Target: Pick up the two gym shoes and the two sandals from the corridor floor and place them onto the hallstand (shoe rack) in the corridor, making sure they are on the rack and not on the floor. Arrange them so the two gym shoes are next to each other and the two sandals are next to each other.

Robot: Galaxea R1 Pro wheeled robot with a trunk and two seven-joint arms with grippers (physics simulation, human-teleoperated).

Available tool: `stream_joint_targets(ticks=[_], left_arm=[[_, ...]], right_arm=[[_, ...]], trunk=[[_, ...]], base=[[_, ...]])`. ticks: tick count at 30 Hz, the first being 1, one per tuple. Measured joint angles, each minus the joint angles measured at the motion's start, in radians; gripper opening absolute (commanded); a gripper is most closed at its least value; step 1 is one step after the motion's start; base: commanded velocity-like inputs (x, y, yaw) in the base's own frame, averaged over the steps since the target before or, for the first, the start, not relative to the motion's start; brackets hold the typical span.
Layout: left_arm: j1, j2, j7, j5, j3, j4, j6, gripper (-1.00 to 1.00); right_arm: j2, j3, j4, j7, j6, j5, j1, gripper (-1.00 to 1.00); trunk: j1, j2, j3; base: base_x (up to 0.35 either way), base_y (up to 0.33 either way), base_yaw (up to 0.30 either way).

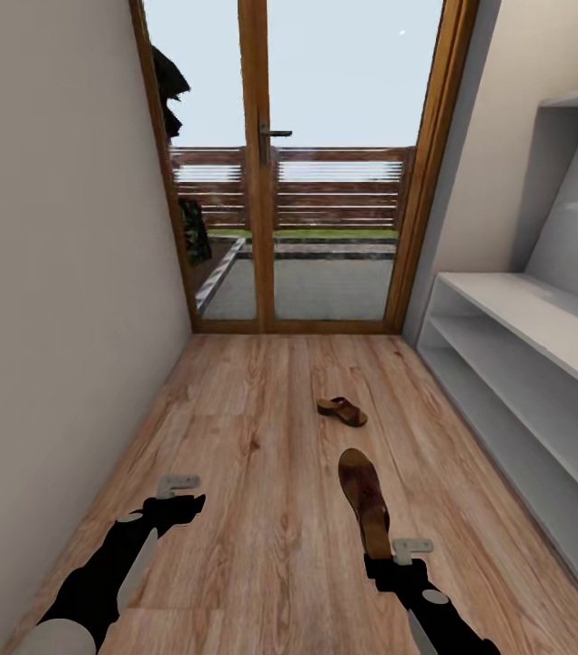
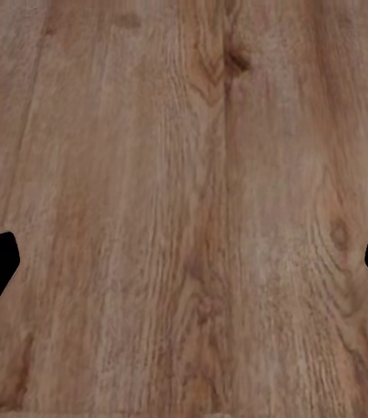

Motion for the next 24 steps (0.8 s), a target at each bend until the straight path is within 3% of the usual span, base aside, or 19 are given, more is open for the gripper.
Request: stream_joint_targets(ticks=[6, 24], left_arm=[[0.0, 0.0, 0.0, 0.0, 0.0, 0.0, 0.0, 1.0], [0.0, 0.0, 0.0, 0.0, -0.001, 0.0, 0.0, 1.0]], right_arm=[[0.0, 0.001, 0.001, 0.0, 0.0, 0.0, 0.0, -1.0], [0.0, 0.001, 0.003, 0.0, 0.0, 0.0, 0.0, -1.0]], trunk=[[0.0, 0.0, 0.0], [0.0, 0.0, 0.0]], base=[[0.346, 0.0, -0.176], [0.346, 0.0, -0.026]])
